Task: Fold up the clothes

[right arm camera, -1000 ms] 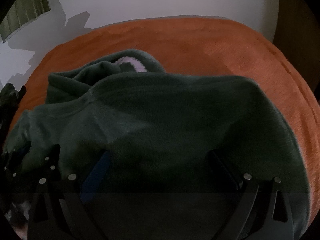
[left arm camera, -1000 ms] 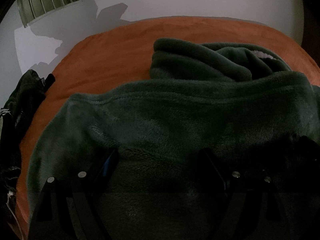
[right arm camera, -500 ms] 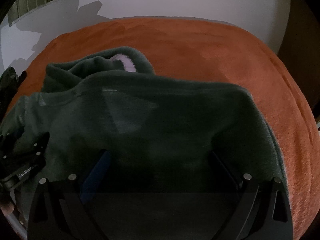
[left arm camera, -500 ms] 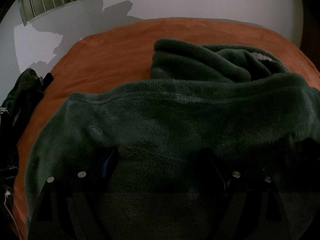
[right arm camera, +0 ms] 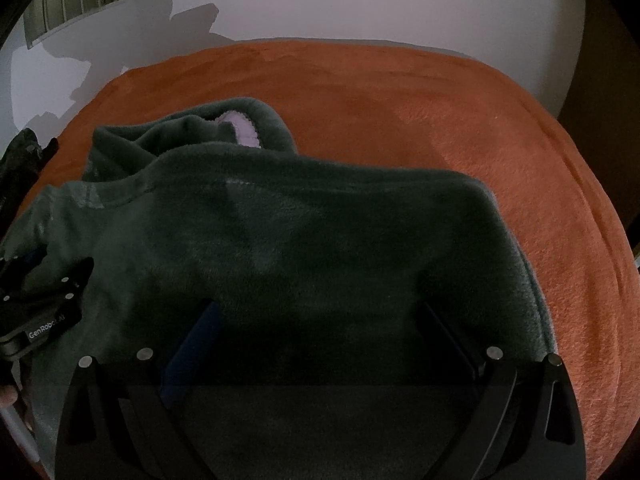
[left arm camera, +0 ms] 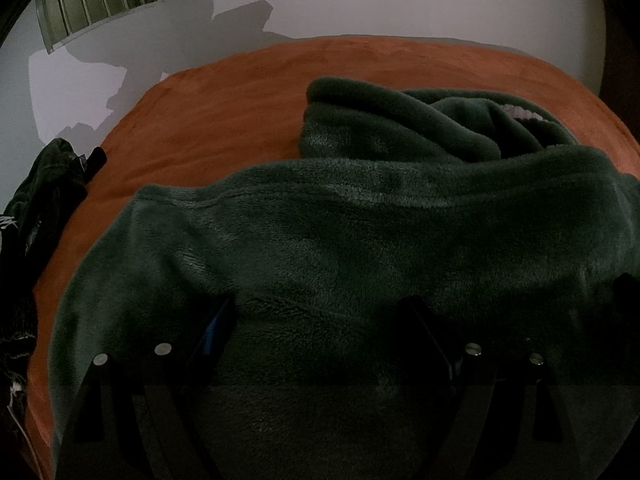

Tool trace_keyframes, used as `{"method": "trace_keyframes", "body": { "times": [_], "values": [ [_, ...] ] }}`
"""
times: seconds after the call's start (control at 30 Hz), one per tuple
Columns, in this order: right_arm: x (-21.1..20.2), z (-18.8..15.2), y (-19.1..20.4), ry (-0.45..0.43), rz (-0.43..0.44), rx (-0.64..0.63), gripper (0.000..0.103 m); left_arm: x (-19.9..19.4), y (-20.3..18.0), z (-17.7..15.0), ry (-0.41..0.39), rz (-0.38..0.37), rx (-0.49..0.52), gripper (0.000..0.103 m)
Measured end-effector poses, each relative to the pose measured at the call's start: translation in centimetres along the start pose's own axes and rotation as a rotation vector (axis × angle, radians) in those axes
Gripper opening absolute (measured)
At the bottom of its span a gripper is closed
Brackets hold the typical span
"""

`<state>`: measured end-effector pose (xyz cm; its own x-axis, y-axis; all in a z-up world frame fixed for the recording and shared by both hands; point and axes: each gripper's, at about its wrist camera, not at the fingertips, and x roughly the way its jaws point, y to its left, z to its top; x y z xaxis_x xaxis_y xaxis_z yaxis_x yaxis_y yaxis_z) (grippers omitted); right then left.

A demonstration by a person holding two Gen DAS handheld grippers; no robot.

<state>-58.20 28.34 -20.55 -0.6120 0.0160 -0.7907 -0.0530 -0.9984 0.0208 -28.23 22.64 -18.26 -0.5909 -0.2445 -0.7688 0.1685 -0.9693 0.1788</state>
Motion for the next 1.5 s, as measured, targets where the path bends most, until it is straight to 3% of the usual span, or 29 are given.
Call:
{"method": "trace_keyframes", "body": {
  "times": [0.27, 0.37, 0.57, 0.7, 0.77, 0.87, 0.97, 1.07, 1.23, 1.5],
  "values": [
    [-2.6, -0.7, -3.3, -0.086, 0.024, 0.114, 0.099, 0.0, -0.3, -0.1, -0.002, 0.006, 0.001, 0.086],
    [-2.1, -1.0, -3.8, -0.074, 0.029, 0.119, 0.099, -0.1, -0.5, -0.3, -0.005, 0.016, 0.004, 0.087],
    [-1.3, -1.3, -2.2, -0.043, -0.045, 0.040, 0.099, -0.2, -0.9, -0.4, -0.007, 0.025, 0.008, 0.087],
    [-2.1, -1.2, -2.8, -0.041, -0.036, 0.054, 0.099, -0.2, -0.7, -0.4, -0.007, 0.019, 0.007, 0.087],
    [-2.7, -1.3, -3.7, -0.050, -0.079, 0.063, 0.099, -0.2, -0.7, -0.4, -0.014, 0.017, 0.010, 0.087],
    [-2.5, -2.3, -6.8, -0.016, -0.101, 0.152, 0.099, -0.3, -0.6, -0.5, -0.011, 0.018, 0.011, 0.087],
    [-2.5, -3.2, -9.8, 0.010, -0.039, 0.291, 0.099, -0.4, -0.4, -0.6, -0.009, 0.021, 0.014, 0.087],
    [-3.8, -3.1, -10.9, 0.000, -0.066, 0.344, 0.099, -0.4, 0.0, -0.6, -0.009, 0.012, 0.020, 0.087],
    [-6.1, -2.0, -9.3, -0.031, -0.083, 0.319, 0.099, -0.9, 1.0, -0.5, 0.004, -0.020, 0.018, 0.087],
    [-8.1, 0.0, -0.4, -0.081, 0.036, 0.191, 0.099, -2.3, 3.8, -1.1, -0.014, 0.000, -0.033, 0.087]
  ]
}}
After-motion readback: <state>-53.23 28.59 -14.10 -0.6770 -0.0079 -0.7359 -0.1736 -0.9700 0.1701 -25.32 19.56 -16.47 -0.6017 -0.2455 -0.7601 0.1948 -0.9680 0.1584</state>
